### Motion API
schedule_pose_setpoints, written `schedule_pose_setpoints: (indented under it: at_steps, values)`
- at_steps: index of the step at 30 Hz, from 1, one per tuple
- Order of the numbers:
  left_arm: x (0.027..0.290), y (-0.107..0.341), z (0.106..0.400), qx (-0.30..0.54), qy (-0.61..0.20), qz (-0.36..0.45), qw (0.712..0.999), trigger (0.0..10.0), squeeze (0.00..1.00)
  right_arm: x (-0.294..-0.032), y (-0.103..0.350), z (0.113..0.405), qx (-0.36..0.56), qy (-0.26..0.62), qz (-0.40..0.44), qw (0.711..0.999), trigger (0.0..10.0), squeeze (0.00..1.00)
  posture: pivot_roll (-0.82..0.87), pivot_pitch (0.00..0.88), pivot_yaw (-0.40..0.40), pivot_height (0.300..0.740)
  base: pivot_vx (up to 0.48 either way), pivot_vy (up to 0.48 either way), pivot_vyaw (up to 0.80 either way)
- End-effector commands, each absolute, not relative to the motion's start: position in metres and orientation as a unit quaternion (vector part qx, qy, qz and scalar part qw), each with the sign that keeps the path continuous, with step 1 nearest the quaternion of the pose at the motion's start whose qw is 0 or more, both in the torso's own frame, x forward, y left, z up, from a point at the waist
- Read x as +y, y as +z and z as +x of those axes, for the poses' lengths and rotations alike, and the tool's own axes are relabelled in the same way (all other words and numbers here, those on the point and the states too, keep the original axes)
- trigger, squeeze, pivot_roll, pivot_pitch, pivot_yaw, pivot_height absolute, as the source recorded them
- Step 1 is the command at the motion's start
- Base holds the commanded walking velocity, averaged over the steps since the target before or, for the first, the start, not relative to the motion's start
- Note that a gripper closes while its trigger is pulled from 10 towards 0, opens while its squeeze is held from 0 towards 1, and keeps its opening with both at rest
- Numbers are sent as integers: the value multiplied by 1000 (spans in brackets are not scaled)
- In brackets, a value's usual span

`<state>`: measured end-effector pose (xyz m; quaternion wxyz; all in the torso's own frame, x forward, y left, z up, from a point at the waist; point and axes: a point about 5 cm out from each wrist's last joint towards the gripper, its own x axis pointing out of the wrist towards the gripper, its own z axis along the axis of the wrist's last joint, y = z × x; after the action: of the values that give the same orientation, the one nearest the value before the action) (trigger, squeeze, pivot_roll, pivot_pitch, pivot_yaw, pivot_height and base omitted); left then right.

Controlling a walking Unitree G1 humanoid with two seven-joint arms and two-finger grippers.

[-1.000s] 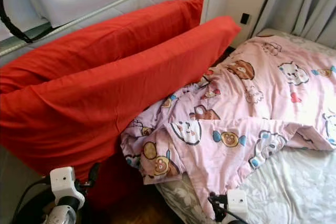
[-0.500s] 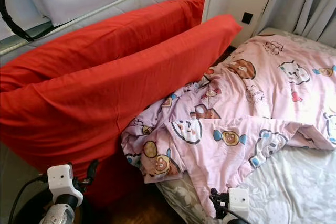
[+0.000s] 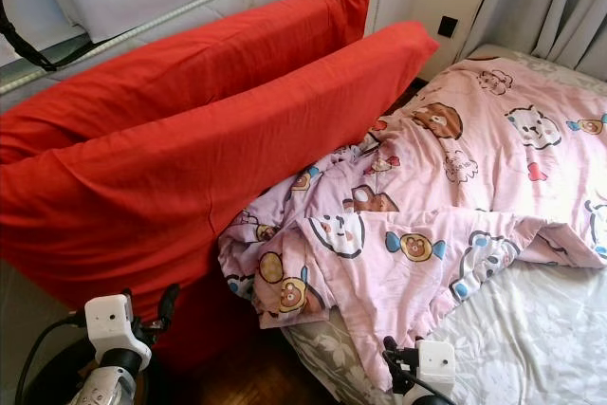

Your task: Clean up the room

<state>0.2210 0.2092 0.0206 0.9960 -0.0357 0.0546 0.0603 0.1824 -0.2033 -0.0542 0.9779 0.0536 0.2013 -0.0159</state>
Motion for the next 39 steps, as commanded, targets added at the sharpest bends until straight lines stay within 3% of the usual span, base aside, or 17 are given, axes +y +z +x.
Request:
schedule_pose_setpoints:
  at_steps: [1,3,5,15,20,27,39]
  values:
    - [210,20,219,60,66,-43,995,10000,0,-201,-40,198,147,-11,13,989,10000,0,-83,150,1,740,0,0,0]
    - [210,21,220,59,66,-43,995,10000,0,-173,21,260,-16,17,7,1000,10000,0,-87,158,1,740,0,0,0]
    - [207,22,223,59,64,-44,995,10000,0,-161,54,281,-68,23,8,997,10000,0,-89,162,0,740,0,0,0]
    - [208,28,223,54,63,-38,996,10000,0,-164,54,278,-61,8,12,998,10000,0,-81,162,2,740,0,0,0]
    - [210,31,221,53,65,-36,996,10000,0,-167,41,265,-12,-17,0,1000,10000,0,-76,156,5,740,0,0,0]
    - [211,35,225,48,65,-34,996,10000,0,-160,25,262,41,-5,-3,999,10000,0,-70,143,7,716,0,0,0]
    - [214,39,227,45,67,-37,996,10000,0,-151,22,270,66,29,12,997,10000,0,-66,159,18,711,0,0,0]
